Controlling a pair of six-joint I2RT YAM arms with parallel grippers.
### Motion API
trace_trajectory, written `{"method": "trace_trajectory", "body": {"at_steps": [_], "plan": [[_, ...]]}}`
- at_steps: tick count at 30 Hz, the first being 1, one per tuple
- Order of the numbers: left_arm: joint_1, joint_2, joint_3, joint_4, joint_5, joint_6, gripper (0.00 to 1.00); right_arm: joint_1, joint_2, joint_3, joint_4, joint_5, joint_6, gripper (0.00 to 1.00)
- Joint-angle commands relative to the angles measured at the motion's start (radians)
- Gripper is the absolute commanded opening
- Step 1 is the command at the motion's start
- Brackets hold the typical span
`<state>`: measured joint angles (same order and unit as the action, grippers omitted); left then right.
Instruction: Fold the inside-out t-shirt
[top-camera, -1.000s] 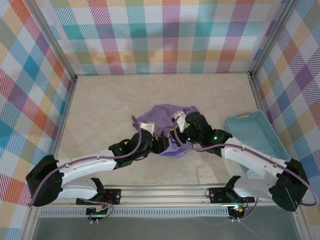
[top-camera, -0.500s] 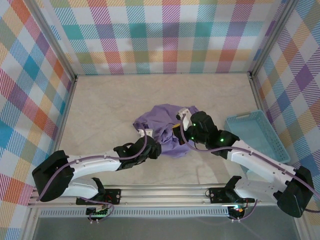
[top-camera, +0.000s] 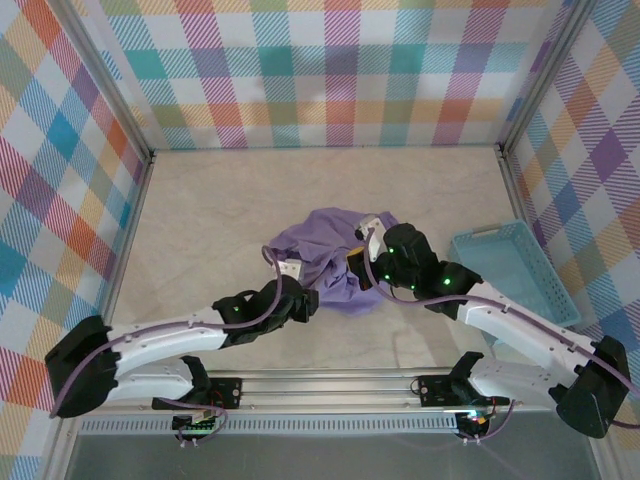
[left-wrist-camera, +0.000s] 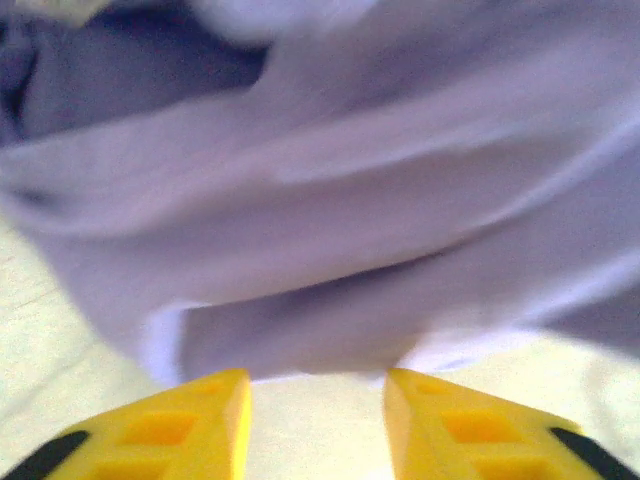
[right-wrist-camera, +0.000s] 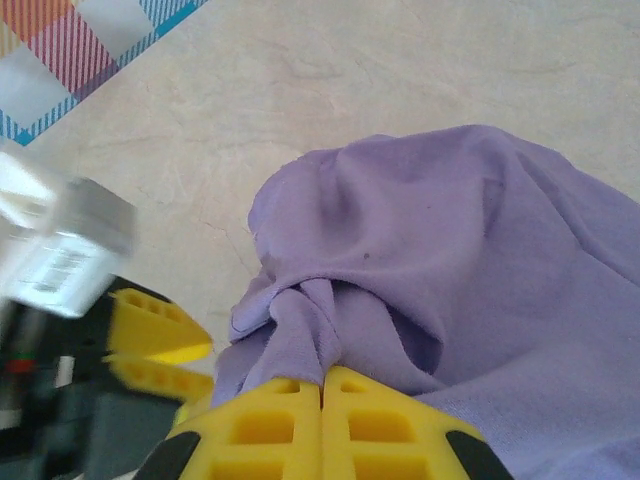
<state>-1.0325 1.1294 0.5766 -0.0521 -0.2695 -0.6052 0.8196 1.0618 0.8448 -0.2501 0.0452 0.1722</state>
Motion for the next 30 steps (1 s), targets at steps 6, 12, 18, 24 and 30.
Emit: {"method": "trace_trajectory", "body": {"at_steps": [6,12,18,24,30], "plan": [[-0.025,-0.016,0.095,0.044,0.061,-0.058,0.61,0.025,0.01,-0.021,0.061,0.013,0.004,0.0],[-0.026,0.112,0.159,-0.004,-0.013,-0.111,0.59,0.039,0.007,-0.027,0.07,0.005,0.006,0.0],[-0.014,0.146,0.157,-0.06,-0.101,-0.145,0.35,0.043,-0.018,-0.047,0.074,0.024,0.013,0.0],[0.006,0.164,0.082,-0.049,-0.105,-0.143,0.18,-0.013,-0.071,-0.036,0.041,-0.001,0.064,0.0],[0.009,0.166,-0.034,0.037,-0.114,-0.159,0.15,-0.064,-0.08,0.0,0.001,-0.031,0.1,0.0]]}}
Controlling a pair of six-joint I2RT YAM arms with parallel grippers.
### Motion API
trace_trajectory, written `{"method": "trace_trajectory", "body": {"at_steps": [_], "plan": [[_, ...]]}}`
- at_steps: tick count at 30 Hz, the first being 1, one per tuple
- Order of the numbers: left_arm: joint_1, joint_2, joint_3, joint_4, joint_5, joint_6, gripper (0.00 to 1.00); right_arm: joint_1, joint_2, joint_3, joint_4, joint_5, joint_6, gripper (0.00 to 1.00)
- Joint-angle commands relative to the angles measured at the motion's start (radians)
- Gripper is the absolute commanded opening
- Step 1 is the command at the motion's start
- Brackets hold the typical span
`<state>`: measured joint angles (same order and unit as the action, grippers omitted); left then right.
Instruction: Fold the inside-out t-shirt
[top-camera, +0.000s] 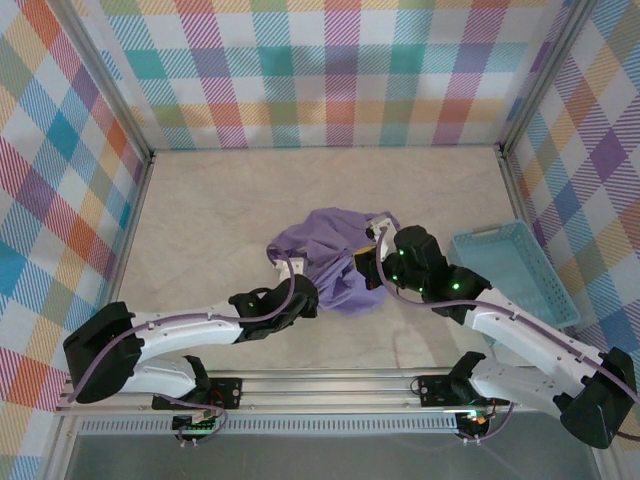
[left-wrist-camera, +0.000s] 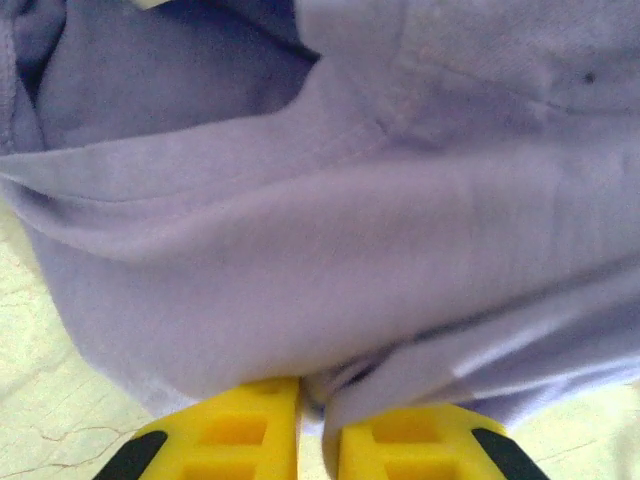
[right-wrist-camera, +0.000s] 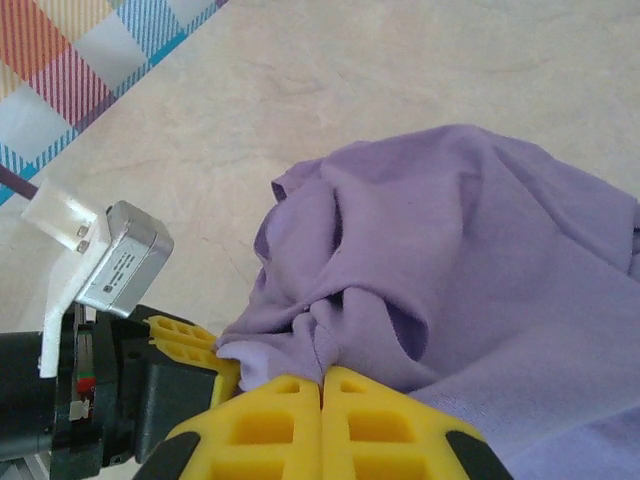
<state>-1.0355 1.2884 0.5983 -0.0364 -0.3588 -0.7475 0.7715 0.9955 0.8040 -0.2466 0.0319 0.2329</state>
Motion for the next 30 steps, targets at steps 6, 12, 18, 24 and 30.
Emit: {"method": "trace_trajectory", "body": {"at_steps": [6,12,18,24,30], "plan": [[0.017,0.009,-0.069,0.019,-0.024,-0.007,0.13,-0.023,0.001,0.049,0.0,-0.091,0.03,0.0],[-0.075,-0.099,0.051,-0.145,-0.156,0.146,0.3,-0.006,0.058,0.098,-0.04,-0.153,0.012,0.0],[-0.115,-0.153,0.11,-0.128,-0.138,0.257,0.48,0.023,0.08,0.114,-0.04,-0.147,0.01,0.0],[-0.117,-0.058,0.176,-0.054,-0.021,0.34,0.58,0.049,0.11,0.144,-0.058,-0.136,-0.005,0.0],[-0.112,0.046,0.262,-0.178,-0.248,0.281,0.4,0.054,0.114,0.153,-0.073,-0.115,-0.017,0.0]]}}
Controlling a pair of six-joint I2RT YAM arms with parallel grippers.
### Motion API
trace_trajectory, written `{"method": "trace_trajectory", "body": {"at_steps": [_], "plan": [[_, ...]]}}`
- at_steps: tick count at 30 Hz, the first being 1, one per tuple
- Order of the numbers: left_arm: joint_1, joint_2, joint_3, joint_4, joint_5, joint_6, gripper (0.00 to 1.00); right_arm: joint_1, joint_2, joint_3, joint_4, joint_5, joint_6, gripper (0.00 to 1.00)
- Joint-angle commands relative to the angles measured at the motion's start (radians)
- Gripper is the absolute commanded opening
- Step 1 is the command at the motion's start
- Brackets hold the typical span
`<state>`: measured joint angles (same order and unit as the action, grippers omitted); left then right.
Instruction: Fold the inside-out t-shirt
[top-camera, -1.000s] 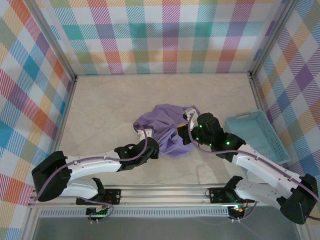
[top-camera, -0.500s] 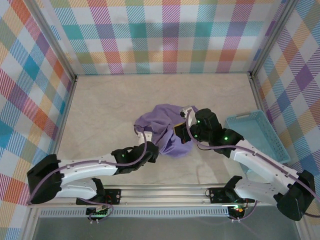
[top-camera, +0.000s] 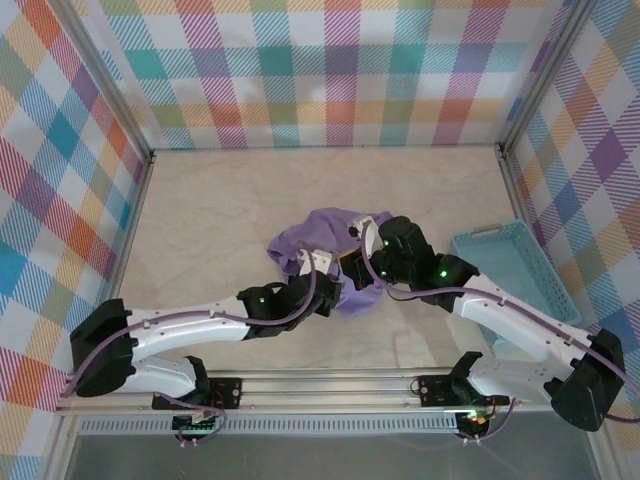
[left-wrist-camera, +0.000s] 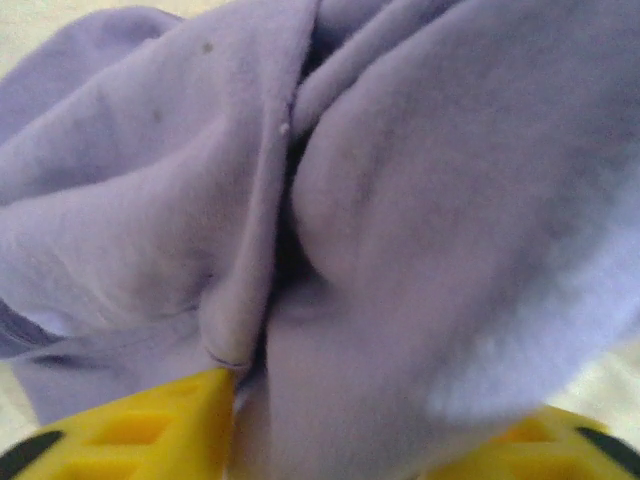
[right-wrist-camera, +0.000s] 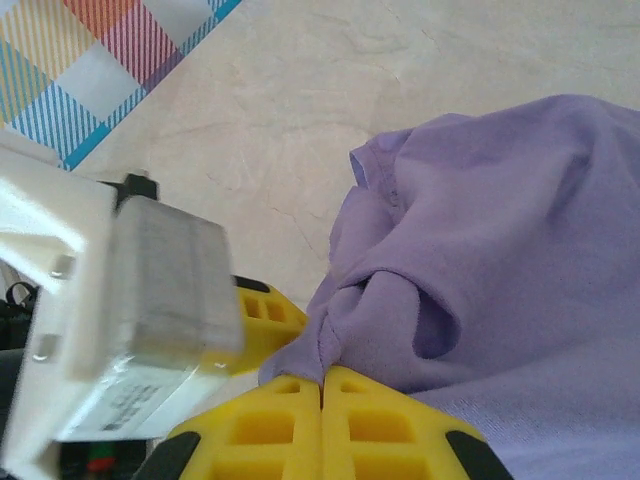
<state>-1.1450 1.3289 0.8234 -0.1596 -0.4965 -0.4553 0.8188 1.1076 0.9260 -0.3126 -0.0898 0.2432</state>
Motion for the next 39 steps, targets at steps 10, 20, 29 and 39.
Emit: {"method": "trace_trajectory", "body": {"at_steps": [10,20,29,39], "plan": [[0.021,-0.177,-0.125,0.094,0.024,0.032,0.0,-0.079,0.168,0.095,-0.098,0.147,-0.055,0.0],[0.214,-0.26,-0.294,0.244,0.407,-0.069,0.0,-0.088,0.348,0.225,-0.122,0.226,-0.04,0.25],[0.327,-0.258,-0.328,0.344,0.58,-0.093,0.0,0.058,0.081,-0.016,-0.022,0.008,0.102,0.4],[0.337,-0.27,-0.354,0.335,0.618,-0.083,0.0,0.102,0.234,-0.145,0.283,-0.043,0.236,0.29]]}}
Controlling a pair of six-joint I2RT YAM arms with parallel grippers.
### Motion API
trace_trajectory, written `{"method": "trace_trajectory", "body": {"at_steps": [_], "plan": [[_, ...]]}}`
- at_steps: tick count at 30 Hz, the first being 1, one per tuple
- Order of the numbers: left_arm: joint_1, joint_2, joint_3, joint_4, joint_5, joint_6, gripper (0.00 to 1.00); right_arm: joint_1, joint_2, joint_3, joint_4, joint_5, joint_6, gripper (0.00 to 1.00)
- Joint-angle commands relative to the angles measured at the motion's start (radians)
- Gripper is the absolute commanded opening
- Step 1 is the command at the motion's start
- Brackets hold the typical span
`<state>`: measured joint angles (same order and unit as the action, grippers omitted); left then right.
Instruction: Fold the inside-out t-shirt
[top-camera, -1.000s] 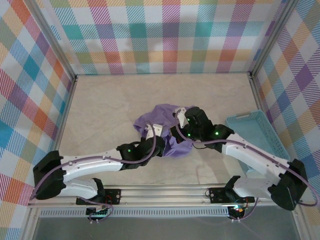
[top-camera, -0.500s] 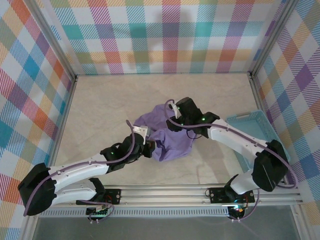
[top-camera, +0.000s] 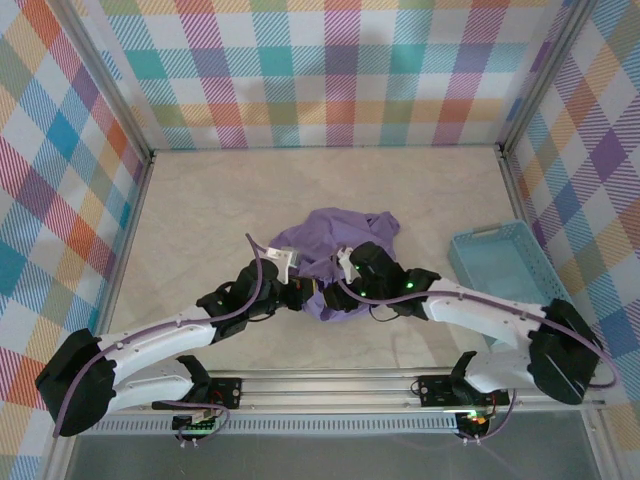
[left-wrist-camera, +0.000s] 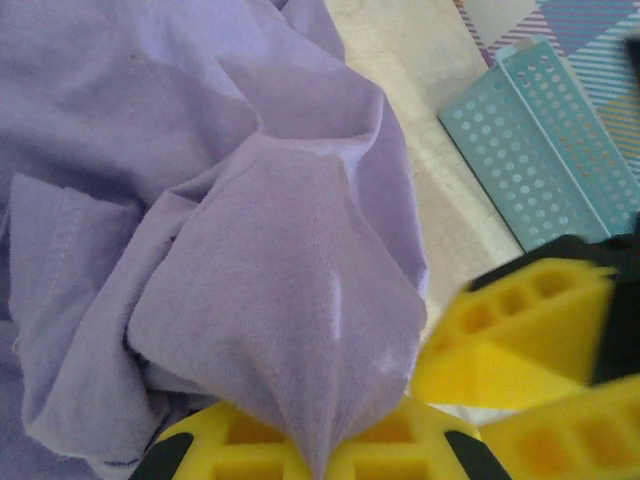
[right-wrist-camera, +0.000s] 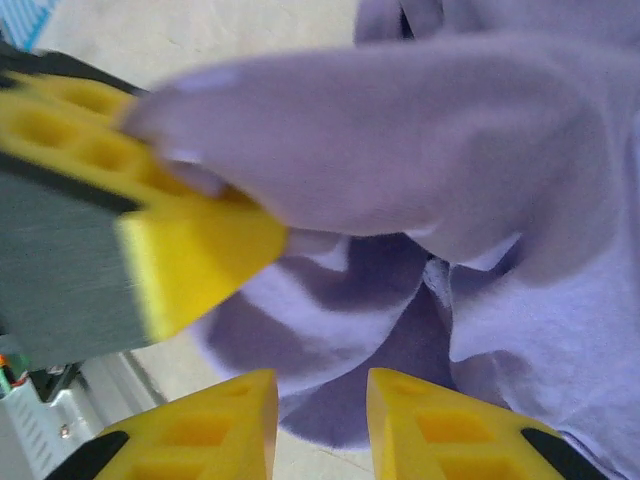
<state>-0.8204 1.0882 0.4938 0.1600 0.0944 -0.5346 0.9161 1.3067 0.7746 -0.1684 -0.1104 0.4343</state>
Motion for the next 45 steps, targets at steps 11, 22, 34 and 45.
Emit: {"method": "trace_trajectory", "body": {"at_steps": [11,22,34,45], "plan": [[0.012,-0.158,-0.137,-0.087,-0.062,-0.024,0.1,-0.032,0.286,0.156,0.122,0.196,-0.042,0.15],[0.013,-0.213,-0.148,-0.233,-0.278,-0.067,0.27,-0.034,0.303,0.239,0.05,0.063,-0.073,0.23],[0.018,-0.147,-0.111,-0.232,-0.288,-0.056,0.19,0.005,0.332,0.217,0.064,-0.004,-0.024,0.29],[0.031,-0.112,-0.089,-0.297,-0.384,-0.097,0.15,0.003,0.359,0.219,0.079,-0.032,-0.168,0.43]]}}
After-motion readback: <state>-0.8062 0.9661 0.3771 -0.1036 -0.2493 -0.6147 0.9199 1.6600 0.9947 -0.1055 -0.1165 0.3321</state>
